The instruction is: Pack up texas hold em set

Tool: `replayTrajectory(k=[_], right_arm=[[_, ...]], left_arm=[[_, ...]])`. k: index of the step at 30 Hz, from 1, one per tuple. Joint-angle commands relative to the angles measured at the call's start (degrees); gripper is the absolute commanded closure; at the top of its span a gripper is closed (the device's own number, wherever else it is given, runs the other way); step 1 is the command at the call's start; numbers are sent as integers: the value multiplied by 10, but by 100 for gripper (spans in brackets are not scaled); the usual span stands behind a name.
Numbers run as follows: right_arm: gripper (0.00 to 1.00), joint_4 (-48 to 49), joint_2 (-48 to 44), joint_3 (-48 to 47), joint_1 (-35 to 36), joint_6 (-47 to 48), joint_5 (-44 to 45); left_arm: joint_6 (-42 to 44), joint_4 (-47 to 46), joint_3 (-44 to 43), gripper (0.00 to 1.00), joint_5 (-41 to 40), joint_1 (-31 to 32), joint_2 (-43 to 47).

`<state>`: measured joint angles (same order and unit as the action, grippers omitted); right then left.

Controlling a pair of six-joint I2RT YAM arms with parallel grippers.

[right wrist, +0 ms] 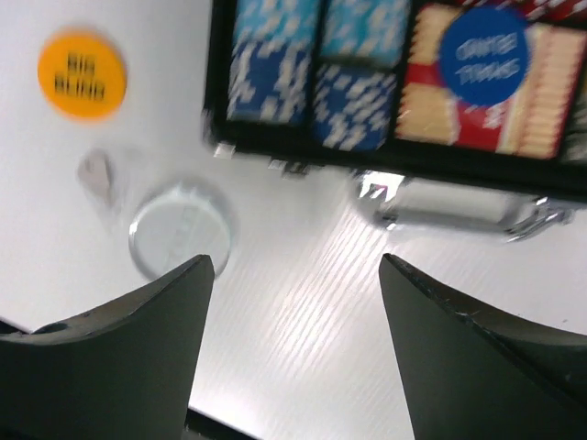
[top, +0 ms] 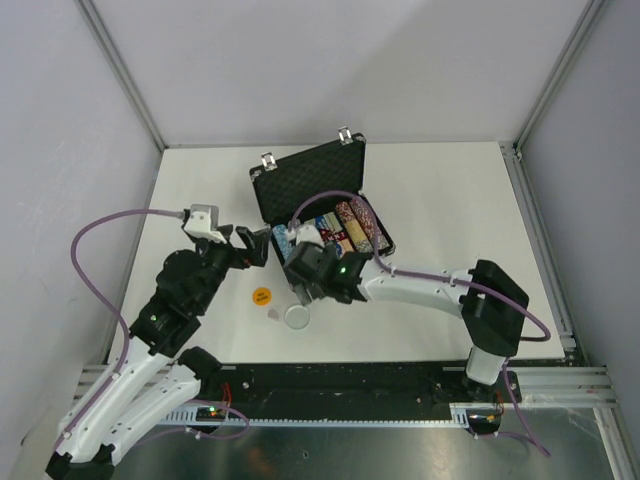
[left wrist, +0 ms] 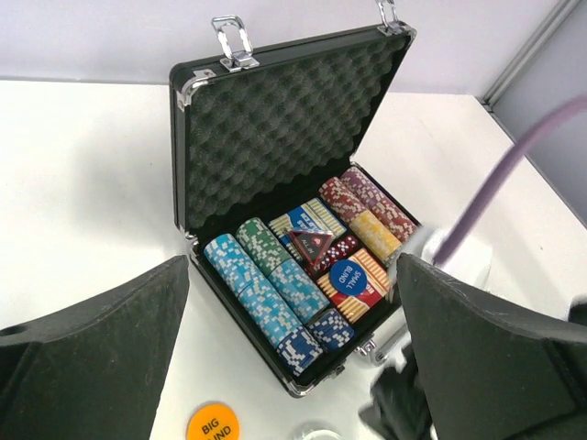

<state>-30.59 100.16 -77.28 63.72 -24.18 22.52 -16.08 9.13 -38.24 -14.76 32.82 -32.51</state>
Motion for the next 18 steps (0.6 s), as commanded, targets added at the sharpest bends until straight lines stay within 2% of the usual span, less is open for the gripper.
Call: replayTrajectory(k=[1, 8, 11, 18], right_arm=[[19, 27, 12, 29, 50, 27, -21], [11, 63, 48, 31, 99, 26, -71], [2, 75, 63, 31, 103, 27, -88], [1, 84, 94, 31, 93, 27, -92]], left_arm=[[-11, -18, 6, 0, -46, -3, 23], [-27, -18, 19, 0, -99, -2, 55], [-27, -17, 19, 0, -100, -2, 56], [-26, -18, 18, 0, -103, -2, 54]])
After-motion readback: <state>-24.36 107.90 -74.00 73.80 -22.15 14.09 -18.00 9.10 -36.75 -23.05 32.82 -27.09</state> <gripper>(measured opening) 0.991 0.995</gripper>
